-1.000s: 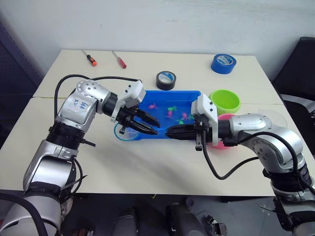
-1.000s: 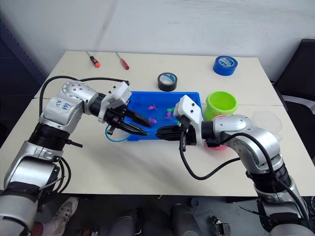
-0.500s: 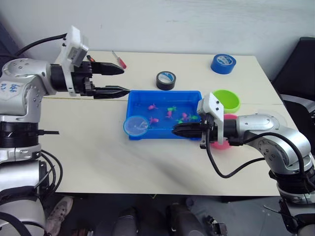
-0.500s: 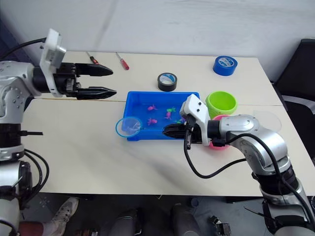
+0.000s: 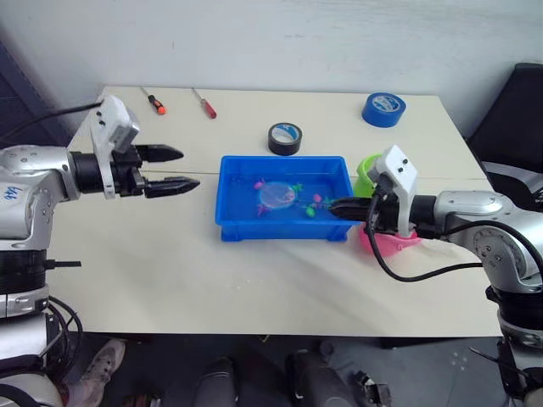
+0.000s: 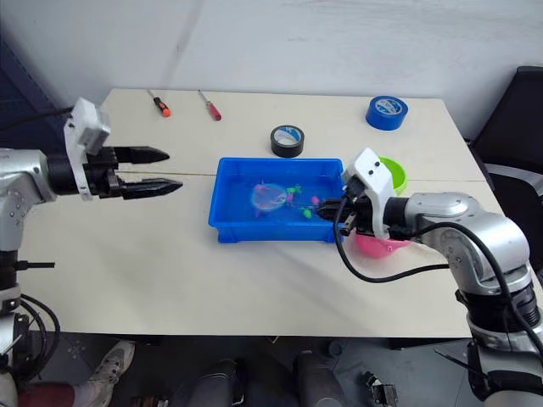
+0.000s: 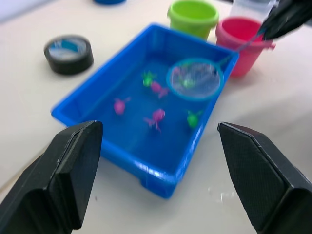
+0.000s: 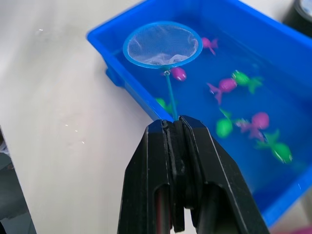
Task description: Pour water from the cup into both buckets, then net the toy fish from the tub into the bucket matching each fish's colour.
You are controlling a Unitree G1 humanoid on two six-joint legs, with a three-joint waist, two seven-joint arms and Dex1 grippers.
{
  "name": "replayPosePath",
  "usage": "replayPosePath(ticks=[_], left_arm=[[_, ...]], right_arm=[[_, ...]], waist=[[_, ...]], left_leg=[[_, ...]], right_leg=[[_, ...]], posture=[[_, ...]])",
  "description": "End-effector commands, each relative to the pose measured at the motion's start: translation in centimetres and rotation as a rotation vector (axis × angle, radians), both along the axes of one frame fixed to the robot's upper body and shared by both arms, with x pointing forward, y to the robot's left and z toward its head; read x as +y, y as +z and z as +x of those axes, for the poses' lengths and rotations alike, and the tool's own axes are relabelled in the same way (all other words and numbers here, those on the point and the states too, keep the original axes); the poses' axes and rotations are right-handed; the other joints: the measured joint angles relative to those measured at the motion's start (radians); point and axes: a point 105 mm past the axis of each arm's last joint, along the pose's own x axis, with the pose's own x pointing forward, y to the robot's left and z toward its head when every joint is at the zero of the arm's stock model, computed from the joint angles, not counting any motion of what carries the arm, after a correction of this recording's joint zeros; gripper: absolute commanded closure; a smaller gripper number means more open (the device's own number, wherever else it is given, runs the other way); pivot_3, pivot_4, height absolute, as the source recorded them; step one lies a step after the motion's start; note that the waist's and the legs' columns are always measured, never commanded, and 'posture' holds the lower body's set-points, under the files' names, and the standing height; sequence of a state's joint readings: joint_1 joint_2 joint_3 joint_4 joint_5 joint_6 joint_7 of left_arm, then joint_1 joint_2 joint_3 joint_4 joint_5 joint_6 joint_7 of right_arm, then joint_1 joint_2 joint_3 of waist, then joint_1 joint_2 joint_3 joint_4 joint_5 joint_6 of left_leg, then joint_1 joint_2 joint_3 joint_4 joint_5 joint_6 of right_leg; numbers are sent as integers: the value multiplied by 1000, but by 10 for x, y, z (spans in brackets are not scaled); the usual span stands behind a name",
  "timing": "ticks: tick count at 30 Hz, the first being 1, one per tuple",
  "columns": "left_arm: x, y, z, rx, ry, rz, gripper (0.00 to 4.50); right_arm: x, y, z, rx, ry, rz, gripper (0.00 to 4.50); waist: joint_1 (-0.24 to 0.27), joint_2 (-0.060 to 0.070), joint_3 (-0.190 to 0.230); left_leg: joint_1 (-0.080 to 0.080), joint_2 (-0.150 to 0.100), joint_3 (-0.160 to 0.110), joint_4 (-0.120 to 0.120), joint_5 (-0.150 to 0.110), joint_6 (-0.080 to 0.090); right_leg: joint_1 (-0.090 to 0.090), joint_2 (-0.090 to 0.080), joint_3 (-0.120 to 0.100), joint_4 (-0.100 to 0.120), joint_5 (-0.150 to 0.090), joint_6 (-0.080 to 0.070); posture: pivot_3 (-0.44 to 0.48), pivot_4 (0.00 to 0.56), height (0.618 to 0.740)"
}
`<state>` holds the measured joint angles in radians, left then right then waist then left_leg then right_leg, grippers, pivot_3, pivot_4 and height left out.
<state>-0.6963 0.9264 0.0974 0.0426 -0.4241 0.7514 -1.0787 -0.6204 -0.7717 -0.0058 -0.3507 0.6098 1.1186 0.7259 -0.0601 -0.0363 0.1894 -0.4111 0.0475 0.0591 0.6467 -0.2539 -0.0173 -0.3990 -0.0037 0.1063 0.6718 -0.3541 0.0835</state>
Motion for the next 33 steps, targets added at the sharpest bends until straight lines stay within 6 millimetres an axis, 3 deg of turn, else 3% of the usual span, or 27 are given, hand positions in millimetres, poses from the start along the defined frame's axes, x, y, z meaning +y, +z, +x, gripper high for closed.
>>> replayPosePath(ticks=[1,14,33], left_arm=[[-3,8,-4,-33,-10,13,378],[-16,-1,-4,-22,-43,-3,378],[-19,-6,-11,-3,-36,-18,378]], right_arm=[[-6,7,3,4,-72,11,4500],[-19,-4,26,88,-317,90,4500],[-22,-19,21,206,-342,75,4500]], waist=[[1,0,0],[0,0,0],[0,0,0]], left_leg=[[0,0,0,0,0,0],[-1,0,0,0,0,0],[-11,0,3,1,1,-1]], right_leg=[[0,0,0,0,0,0],[-1,0,0,-1,0,0],[-14,1,3,4,0,0]], posture=[[0,150,734],[0,150,734],[0,150,734]])
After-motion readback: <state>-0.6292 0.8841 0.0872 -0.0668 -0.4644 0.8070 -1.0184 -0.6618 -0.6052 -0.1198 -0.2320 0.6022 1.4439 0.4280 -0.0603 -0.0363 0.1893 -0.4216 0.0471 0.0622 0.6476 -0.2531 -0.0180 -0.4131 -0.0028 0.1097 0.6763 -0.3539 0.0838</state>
